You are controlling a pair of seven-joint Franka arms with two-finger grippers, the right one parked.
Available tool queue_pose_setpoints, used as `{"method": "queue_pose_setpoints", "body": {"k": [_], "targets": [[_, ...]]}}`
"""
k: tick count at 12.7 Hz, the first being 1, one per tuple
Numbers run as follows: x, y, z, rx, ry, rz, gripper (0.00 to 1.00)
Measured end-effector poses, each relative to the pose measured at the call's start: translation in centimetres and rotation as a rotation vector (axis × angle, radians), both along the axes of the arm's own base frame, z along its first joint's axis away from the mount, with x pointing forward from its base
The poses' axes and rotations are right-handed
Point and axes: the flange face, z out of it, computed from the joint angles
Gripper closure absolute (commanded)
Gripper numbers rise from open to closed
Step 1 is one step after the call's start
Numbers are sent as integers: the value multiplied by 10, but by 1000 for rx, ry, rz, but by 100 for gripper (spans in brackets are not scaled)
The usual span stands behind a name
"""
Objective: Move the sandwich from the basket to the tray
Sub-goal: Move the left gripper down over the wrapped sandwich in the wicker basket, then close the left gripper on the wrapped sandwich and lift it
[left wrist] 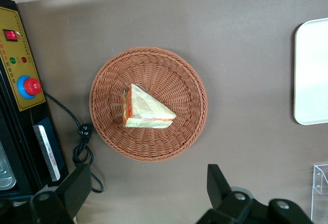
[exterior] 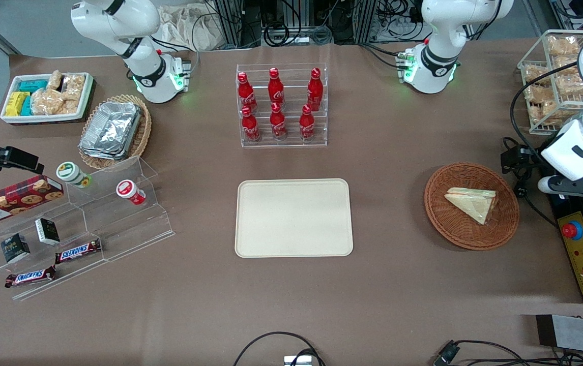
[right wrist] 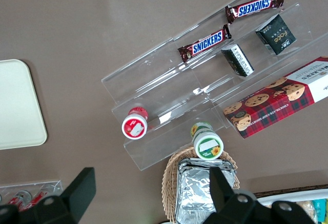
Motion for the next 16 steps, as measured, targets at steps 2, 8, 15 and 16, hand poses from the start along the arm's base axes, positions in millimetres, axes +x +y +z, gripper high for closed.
{"method": "queue_pose_setpoints", "body": {"k": [2, 8, 15, 16], "targets": [[-1, 0, -1, 1, 11, 1, 0], [3, 31, -53, 16, 117, 153, 0], [-24, 69, -196, 31, -15, 554, 0], [-29, 69, -208, 31, -25, 592, 0]]}}
